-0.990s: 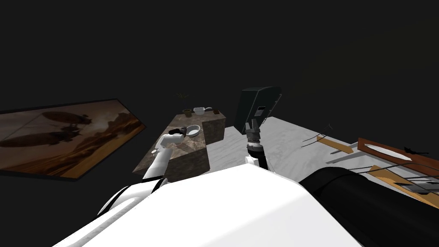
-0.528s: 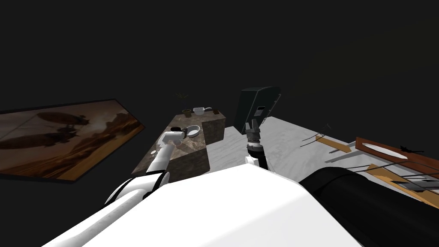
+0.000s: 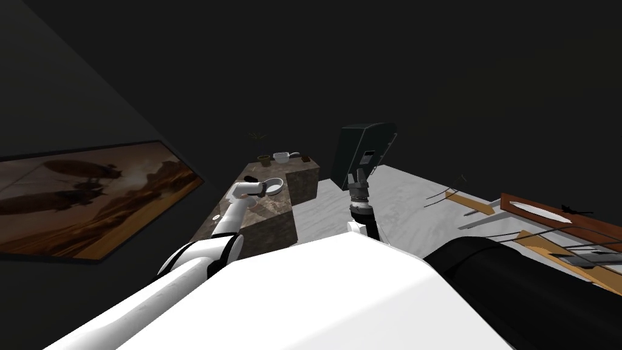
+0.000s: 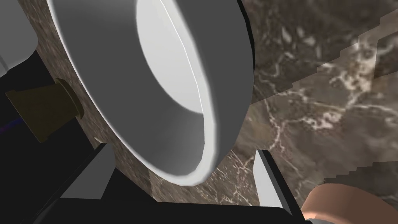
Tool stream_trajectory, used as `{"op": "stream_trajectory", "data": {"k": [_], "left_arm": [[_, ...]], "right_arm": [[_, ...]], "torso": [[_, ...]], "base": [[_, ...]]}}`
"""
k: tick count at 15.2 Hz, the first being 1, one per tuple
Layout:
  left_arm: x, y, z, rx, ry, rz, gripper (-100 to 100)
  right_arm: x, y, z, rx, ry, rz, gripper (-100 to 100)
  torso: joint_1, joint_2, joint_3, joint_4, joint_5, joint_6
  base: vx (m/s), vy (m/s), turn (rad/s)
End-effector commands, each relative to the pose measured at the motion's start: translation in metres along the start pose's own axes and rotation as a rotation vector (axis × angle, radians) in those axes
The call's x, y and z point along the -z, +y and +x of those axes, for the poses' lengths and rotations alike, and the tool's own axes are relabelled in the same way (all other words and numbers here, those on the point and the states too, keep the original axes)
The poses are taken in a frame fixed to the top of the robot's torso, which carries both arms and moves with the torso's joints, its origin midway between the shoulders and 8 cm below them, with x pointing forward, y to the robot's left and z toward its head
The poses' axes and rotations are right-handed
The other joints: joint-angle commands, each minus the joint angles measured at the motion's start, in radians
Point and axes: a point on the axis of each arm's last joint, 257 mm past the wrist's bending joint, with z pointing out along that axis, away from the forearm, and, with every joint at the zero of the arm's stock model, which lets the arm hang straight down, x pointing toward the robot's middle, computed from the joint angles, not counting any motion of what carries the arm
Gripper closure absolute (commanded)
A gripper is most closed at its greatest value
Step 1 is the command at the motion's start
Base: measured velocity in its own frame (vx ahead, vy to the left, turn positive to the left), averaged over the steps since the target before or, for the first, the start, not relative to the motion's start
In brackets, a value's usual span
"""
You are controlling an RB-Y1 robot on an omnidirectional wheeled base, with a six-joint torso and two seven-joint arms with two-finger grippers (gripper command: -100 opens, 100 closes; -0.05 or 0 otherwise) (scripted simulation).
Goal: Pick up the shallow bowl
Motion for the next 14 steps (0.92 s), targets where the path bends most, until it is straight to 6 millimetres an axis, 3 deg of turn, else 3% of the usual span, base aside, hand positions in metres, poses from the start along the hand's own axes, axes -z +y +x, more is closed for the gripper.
{"op": "stream_trajectory", "data": {"k": [1, 14], "left_arm": [[-0.001, 0.008, 0.004, 0.008, 0.012, -0.054, -100], [0.011, 0.032, 0.032, 0.045, 0.085, -0.310, -100]], "right_arm": [[0.000, 0.000, 0.000, 0.000, 0.000, 0.000, 0], [0.000, 0.000, 0.000, 0.000, 0.000, 0.000, 0]], "torso": [[0.000, 0.000, 0.000, 0.000, 0.000, 0.000], [0.000, -0.001, 0.000, 0.000, 0.000, 0.000]], "base": [[0.015, 0.018, -0.023], [0.020, 0.017, -0.016]]}}
